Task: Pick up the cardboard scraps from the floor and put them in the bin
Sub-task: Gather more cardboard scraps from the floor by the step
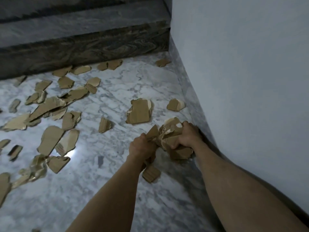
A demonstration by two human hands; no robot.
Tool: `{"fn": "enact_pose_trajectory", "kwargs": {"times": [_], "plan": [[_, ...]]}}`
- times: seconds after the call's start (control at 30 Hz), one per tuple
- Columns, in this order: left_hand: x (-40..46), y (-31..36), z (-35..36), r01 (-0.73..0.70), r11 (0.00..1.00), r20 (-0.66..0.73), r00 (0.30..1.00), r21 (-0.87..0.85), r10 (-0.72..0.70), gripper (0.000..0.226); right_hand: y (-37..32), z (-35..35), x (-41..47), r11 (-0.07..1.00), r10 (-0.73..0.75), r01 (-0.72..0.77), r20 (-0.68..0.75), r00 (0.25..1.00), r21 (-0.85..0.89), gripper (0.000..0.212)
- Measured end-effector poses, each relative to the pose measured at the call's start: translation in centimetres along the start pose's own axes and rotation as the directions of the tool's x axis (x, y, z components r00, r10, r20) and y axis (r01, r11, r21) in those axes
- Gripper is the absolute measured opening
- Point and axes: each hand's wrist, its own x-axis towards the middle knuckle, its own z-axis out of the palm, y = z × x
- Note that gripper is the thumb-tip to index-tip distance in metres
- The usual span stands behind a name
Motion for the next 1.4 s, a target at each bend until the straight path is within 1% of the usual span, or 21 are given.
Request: {"fn": "enact_pose_trajectory", "kwargs": {"times": [0.1,0.2,0.27,0.3,0.37,0.4,0.43,0.47,0.53,0.6,0.67,0.7,0.77,0.83,0.9,1.0,1.13,1.2,1.3,1.33,1.4], "plan": [[0.3,-0.6,0.0,0.006,1.0,0.024,1.0,-0.03,-0.006,0.043,-0.1,0.5,0.2,1.0,0.01,-0.01,-0.021,1.0,0.018,0.104],[0.9,-1.7,-0.3,-0.003,0.992,0.078,0.997,-0.128,0.013,0.039,0.2,0.6,-0.1,0.996,0.017,-0.013,-0.053,0.998,0.083,0.095],[1.2,-2.8,-0.6,-0.009,0.966,0.135,0.99,-0.26,0.046,0.031,0.7,0.7,-0.6,0.976,0.058,-0.044,-0.061,0.996,0.212,0.1],[1.4,-3.4,-0.8,-0.006,0.939,0.159,0.985,-0.345,0.064,0.031,1.0,0.6,-0.8,0.948,0.077,-0.054,-0.063,0.995,0.313,0.101],[1.8,-4.6,-1.7,0.022,0.878,0.164,0.984,-0.478,0.065,0.029,1.3,-0.2,-1.5,0.853,0.088,-0.038,-0.073,0.993,0.52,0.108],[2.1,-5.1,-2.4,0.036,0.842,0.157,0.986,-0.538,0.059,0.024,1.2,-0.9,-2.0,0.816,0.081,-0.016,-0.087,0.993,0.578,0.114],[2.5,-5.6,-3.0,0.041,0.807,0.141,0.989,-0.589,0.052,0.019,1.0,-1.7,-2.7,0.806,0.056,0.01,-0.093,0.994,0.592,0.119],[3.0,-5.9,-3.7,0.039,0.772,0.123,0.991,-0.634,0.051,0.018,0.7,-2.3,-3.7,0.825,0.014,0.033,-0.08,0.997,0.564,0.12],[4.0,-6.3,-4.9,0.028,0.731,0.098,0.994,-0.681,0.053,0.028,-0.4,-2.6,-6.1,0.896,-0.075,0.058,0.02,0.997,0.441,0.113],[4.9,-6.7,-6.1,0.007,0.75,0.068,0.996,-0.661,0.051,0.037,-2.1,-0.7,-8.5,0.942,-0.118,0.064,0.146,0.982,0.33,0.102],[5.7,-7.2,-6.9,-0.018,0.787,0.044,0.997,-0.616,0.057,0.039,-3.6,2.7,-10.2,0.966,-0.08,0.017,0.236,0.969,0.256,0.096],[6.1,-7.3,-7.4,-0.028,0.808,0.032,0.998,-0.589,0.058,0.041,-3.9,4.6,-10.7,0.977,-0.055,0.0,0.253,0.966,0.213,0.091],[7.4,-7.3,-8.0,-0.042,0.84,0.012,0.998,-0.541,0.057,0.053,-4.2,7.6,-11.3,0.997,-0.002,-0.015,0.236,0.972,0.07,0.079],[9.6,-7.1,-8.1,-0.063,0.858,0.012,0.997,-0.509,0.08,0.065,-4.3,8.8,-11.5,0.998,0.056,-0.052,0.14,0.989,-0.033,0.068],[10.6,-6.2,-8.2,-0.097,0.864,0.016,0.993,-0.494,0.12,0.066,-4.3,9.1,-11.6,0.99,0.117,-0.11,0.078,0.99,-0.084,0.07],[10.3,-5.0,-8.5,-0.12,0.874,0.018,0.989,-0.471,0.146,0.061,-5.2,8.8,-11.4,0.974,0.195,-0.181,0.097,0.976,-0.133,0.074],[10.1,-4.6,-7.3,-0.149,0.879,0.046,0.981,-0.453,0.191,0.06,-5.6,8.9,-10.8,0.963,0.261,-0.256,0.058,0.964,-0.086,0.064],[10.0,-5.0,-7.0,-0.168,0.868,0.046,0.976,-0.467,0.213,0.063,-5.3,9.4,-10.5,0.961,0.276,-0.276,0.001,0.961,0.0,0.059],[10.2,-6.0,-6.7,-0.174,0.873,0.036,0.976,-0.455,0.213,0.066,-4.9,10.2,-9.6,0.957,0.262,-0.241,-0.118,0.958,0.164,0.038],[10.2,-6.3,-6.7,-0.178,0.88,0.031,0.977,-0.441,0.213,0.063,-4.8,10.2,-9.2,0.954,0.26,-0.232,-0.138,0.956,0.191,0.038],[10.2,-6.8,-6.8,-0.175,0.89,0.015,0.98,-0.422,0.2,0.058,-4.9,10.2,-8.6,0.952,0.259,-0.227,-0.146,0.955,0.204,0.051]]}}
